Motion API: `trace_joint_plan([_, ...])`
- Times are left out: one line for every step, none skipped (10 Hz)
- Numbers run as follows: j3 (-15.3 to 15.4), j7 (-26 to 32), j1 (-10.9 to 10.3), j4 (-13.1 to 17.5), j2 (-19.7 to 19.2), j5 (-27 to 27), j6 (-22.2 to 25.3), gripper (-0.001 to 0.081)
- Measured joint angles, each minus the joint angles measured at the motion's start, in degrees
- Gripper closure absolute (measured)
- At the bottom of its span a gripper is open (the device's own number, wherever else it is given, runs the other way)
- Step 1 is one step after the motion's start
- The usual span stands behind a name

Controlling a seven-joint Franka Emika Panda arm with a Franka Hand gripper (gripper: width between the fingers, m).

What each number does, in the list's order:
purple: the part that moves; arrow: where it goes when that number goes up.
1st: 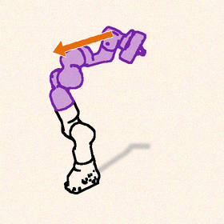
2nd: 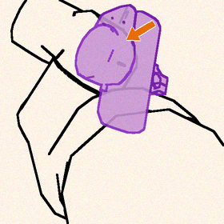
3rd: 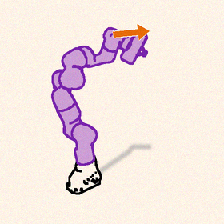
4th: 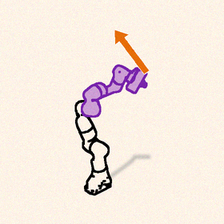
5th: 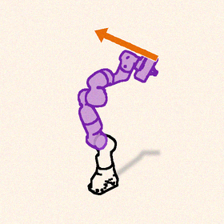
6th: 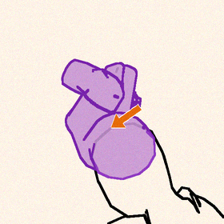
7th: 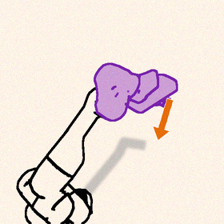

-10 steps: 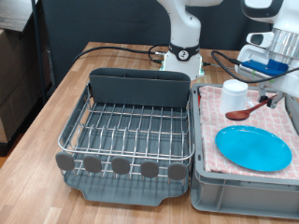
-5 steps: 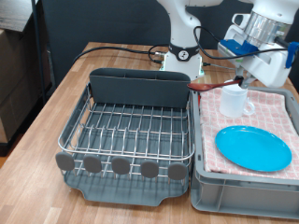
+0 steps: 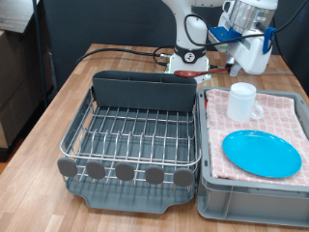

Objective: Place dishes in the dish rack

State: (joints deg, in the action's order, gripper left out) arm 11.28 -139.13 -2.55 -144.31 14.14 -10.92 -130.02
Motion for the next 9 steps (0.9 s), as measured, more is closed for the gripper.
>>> trace_joint_plan([-0.1, 0.0, 0.0, -2.3, 2.9, 0.3, -0.8, 0.0706])
trace_joint_plan([-0.1, 0.0, 0.0, -2.2, 2.7, 0.3, -0.6, 0.0706])
trace_joint_plan([-0.1, -1.1, 0.0, -2.1, 2.5, 0.3, 0.3, 0.0707])
trace_joint_plan([-0.1, -3.1, 0.0, -2.1, 2.6, 0.3, 1.8, 0.0707])
trace_joint_plan([-0.2, -5.1, 0.1, -2.1, 3.0, 0.3, 3.2, 0.0707])
trace_joint_plan([-0.4, -6.6, 0.1, -2.3, 3.5, 0.3, 4.1, 0.0707])
trace_joint_plan([-0.8, -7.7, 0.1, -2.8, 4.1, 0.4, 4.7, 0.0707])
trace_joint_plan([-1.5, -8.5, 0.1, -3.7, 5.2, 0.6, 4.9, 0.0707])
trace_joint_plan([-2.6, -8.6, 0.1, -4.9, 6.4, 1.0, 5.0, 0.0707])
